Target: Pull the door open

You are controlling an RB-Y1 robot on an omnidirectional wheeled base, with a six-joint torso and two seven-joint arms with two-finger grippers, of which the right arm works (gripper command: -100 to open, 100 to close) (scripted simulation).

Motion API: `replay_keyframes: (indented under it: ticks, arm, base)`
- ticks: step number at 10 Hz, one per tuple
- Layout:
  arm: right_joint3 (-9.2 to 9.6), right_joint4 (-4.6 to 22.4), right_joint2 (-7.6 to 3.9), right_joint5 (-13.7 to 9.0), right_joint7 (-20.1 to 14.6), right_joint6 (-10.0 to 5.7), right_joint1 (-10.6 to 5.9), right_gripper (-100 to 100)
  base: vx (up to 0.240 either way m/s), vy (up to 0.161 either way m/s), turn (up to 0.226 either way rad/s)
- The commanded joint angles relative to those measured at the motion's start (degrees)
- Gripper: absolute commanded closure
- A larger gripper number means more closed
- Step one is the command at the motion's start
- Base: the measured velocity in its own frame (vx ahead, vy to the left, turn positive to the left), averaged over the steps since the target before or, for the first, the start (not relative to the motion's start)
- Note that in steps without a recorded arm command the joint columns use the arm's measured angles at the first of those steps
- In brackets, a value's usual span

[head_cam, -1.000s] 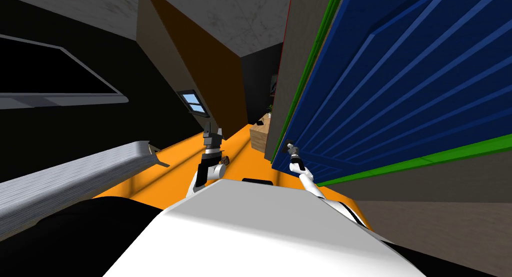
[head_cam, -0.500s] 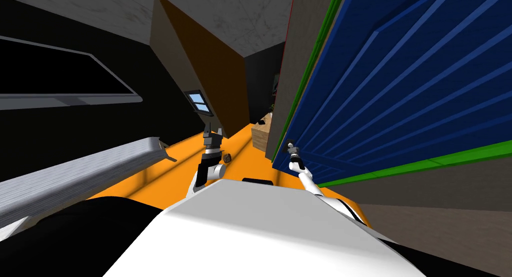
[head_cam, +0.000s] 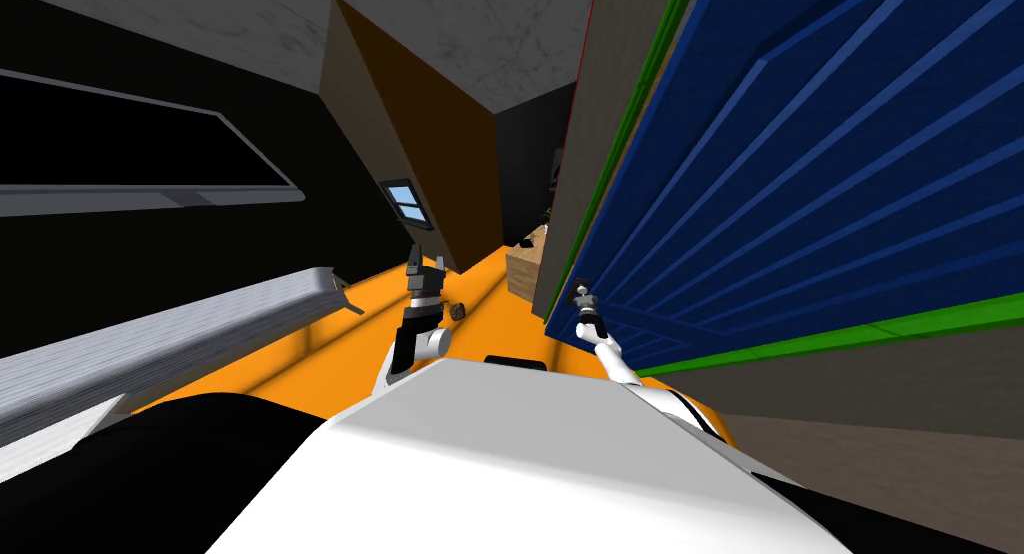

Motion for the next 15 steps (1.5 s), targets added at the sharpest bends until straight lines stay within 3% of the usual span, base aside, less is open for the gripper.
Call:
replay_keyframes:
  ticks: [1,4,15]
  arm:
    - [0.02,-1.27,0.95,-1.64,-2.14,0.59,-0.14,-100]
    - [0.02,-1.27,0.95,-1.64,-2.14,0.59,-0.14,-100]
    - [-0.1,-5.98,6.03,-11.94,-16.29,3.57,-0.94,-100]
  base:
    - [-0.116,-0.006,-0.028]
    - [-0.049,0.016,0.006]
    - [-0.098,-0.002,-0.001]
